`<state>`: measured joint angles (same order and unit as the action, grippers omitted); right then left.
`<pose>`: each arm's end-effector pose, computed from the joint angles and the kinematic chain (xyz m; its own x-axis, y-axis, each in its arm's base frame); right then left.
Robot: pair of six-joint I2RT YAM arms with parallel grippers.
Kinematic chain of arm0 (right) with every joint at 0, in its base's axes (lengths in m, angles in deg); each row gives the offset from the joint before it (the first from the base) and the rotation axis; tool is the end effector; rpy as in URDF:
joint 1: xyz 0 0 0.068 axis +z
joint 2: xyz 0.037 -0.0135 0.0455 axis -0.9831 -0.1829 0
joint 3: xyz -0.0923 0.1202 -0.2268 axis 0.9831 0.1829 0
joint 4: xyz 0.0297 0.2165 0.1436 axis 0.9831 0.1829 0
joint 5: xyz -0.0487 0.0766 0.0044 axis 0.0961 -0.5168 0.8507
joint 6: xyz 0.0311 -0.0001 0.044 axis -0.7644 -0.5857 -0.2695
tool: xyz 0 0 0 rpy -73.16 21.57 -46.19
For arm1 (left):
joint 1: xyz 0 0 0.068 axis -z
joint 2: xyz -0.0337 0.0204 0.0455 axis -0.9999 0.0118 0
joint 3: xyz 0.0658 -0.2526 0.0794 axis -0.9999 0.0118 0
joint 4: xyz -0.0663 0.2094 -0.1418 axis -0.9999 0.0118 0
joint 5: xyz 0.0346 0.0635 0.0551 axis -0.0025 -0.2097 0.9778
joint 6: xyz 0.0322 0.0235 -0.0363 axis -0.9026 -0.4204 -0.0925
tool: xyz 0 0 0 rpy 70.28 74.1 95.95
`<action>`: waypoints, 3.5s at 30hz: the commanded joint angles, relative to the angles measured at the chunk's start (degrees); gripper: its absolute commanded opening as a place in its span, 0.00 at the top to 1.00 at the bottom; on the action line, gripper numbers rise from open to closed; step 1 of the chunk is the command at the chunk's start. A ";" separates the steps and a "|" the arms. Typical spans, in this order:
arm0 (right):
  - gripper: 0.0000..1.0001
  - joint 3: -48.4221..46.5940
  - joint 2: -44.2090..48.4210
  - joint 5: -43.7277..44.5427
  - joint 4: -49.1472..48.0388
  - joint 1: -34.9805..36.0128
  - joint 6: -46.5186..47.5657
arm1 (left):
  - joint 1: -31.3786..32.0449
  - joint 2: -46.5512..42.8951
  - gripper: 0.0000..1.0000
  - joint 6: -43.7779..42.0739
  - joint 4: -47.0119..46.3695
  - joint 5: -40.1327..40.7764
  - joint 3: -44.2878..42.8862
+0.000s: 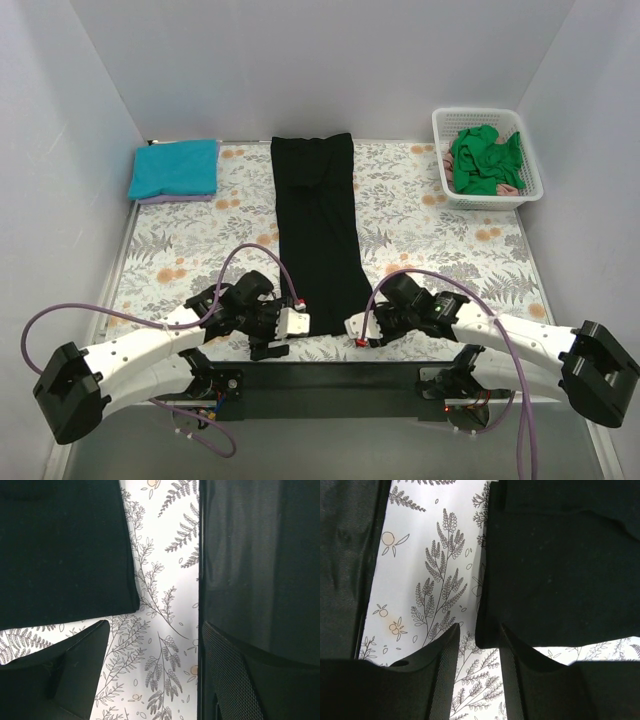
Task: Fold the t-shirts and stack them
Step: Fold the tshirt
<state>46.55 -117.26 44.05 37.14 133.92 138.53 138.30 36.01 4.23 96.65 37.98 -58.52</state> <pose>0.1000 0.1562 0.1713 0.4388 -0.7300 -0.5239 -0.8894 -0.2697 -0.3691 0.0932 -0.1306 0.1809 -0.5814 0.6654 -0.4681 0.8119 0.4376 -0.3863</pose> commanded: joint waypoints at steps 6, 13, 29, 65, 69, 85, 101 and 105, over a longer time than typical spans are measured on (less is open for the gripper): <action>0.58 1.70 -4.97 0.70 -6.60 0.21 1.25 | 0.51 1.33 0.26 -1.53 -4.41 1.96 0.19; 0.58 1.87 -7.70 0.44 -5.99 0.21 -0.86 | 0.51 1.94 0.26 -3.37 -4.76 1.70 0.98; 0.99 -0.06 -9.90 -2.11 -0.45 0.21 -4.03 | 2.44 7.21 0.45 0.15 -17.41 6.35 3.26; 0.99 -28.16 -10.68 -3.61 16.69 -10.50 3.94 | -4.13 2.99 1.00 2.97 -12.93 11.28 -10.44; 0.99 -33.80 -17.00 -5.01 15.11 -15.77 7.99 | -13.43 9.82 1.00 0.15 -19.08 8.74 -13.60; 0.99 -66.30 -50.67 -7.65 10.62 -27.65 17.41 | -32.62 41.39 1.00 -11.63 -32.44 -1.55 -35.57; 0.99 -81.09 -67.46 -7.04 9.48 -29.58 17.50 | -35.79 56.87 1.00 -13.83 -36.23 -1.38 -45.42; 0.99 -82.23 -68.26 -5.63 7.46 -29.58 17.06 | -35.87 58.98 0.96 -13.31 -36.23 -0.33 -47.44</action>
<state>-32.29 -185.45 36.68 46.63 105.13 155.34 103.54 95.09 -8.27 61.88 35.99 -102.97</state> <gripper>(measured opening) 0.022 0.039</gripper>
